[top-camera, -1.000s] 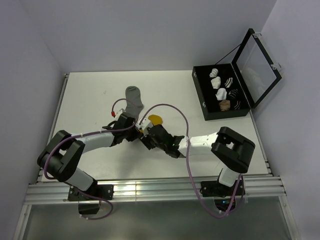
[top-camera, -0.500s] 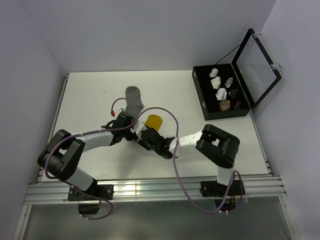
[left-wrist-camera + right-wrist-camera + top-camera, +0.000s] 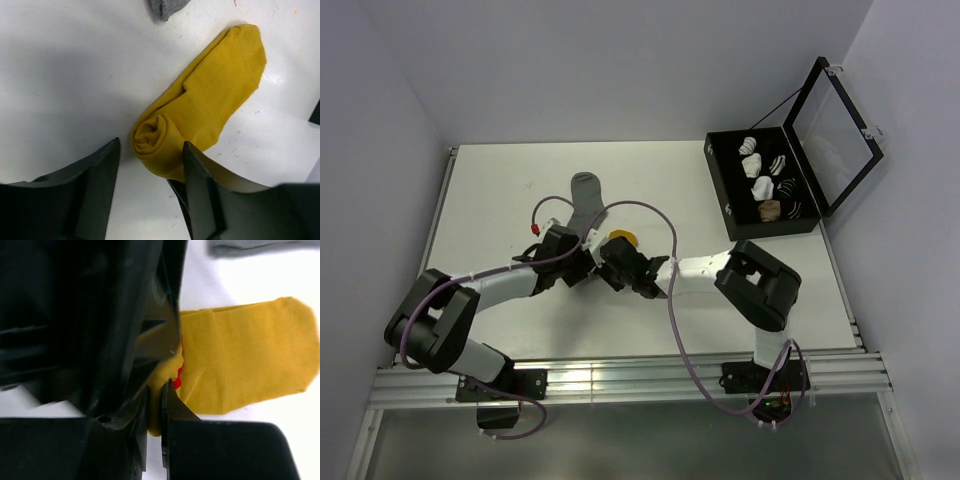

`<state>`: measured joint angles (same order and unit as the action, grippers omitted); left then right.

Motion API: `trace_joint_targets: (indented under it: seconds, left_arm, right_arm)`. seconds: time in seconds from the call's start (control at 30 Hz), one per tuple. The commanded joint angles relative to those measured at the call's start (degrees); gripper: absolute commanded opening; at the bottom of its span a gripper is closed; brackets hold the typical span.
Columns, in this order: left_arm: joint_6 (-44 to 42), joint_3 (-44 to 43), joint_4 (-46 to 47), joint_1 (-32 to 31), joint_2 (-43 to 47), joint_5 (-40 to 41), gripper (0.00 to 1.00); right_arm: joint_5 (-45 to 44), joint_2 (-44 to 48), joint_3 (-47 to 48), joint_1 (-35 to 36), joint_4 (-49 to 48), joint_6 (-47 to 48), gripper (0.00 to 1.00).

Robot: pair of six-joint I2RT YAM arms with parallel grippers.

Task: Roll the socks
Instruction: Roll the sock at the center of the board.

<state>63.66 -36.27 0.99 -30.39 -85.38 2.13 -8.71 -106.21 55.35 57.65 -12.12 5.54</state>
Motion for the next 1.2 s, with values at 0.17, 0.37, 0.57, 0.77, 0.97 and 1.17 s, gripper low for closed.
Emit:
trace_joint_targets:
  seconds: [0.17, 0.37, 0.57, 0.77, 0.97, 1.17]
  left_arm:
    - [3.2, 6.4, 3.0, 0.4, 10.1, 5.2, 0.66]
    - [5.6, 12.3, 5.9, 0.4, 17.8, 6.8, 0.66]
    - [6.8, 16.3, 8.5, 0.3, 20.3, 5.9, 0.66]
    - [9.2, 18.8, 11.8, -0.1, 17.9, 5.0, 0.66]
    - [10.5, 19.4, 13.9, -1.0, 15.2, 5.6, 0.65]
    - [10.6, 18.3, 15.5, -1.4, 11.0, 5.3, 0.59]
  right_arm:
    - [29.1, -5.0, 12.4, -7.7, 24.5, -10.2, 0.00]
    - [44.6, -11.9, 20.7, -11.8, 33.0, -13.2, 0.00]
    - [53.2, -16.5, 23.2, -14.8, 33.0, -17.3, 0.00]
    - [56.6, -19.7, 24.2, -17.0, 32.3, -20.6, 0.00]
    - [57.1, -20.3, 23.8, -18.0, 31.1, -21.7, 0.00]
    - [57.7, -20.7, 23.7, -18.1, 30.3, -22.8, 0.00]
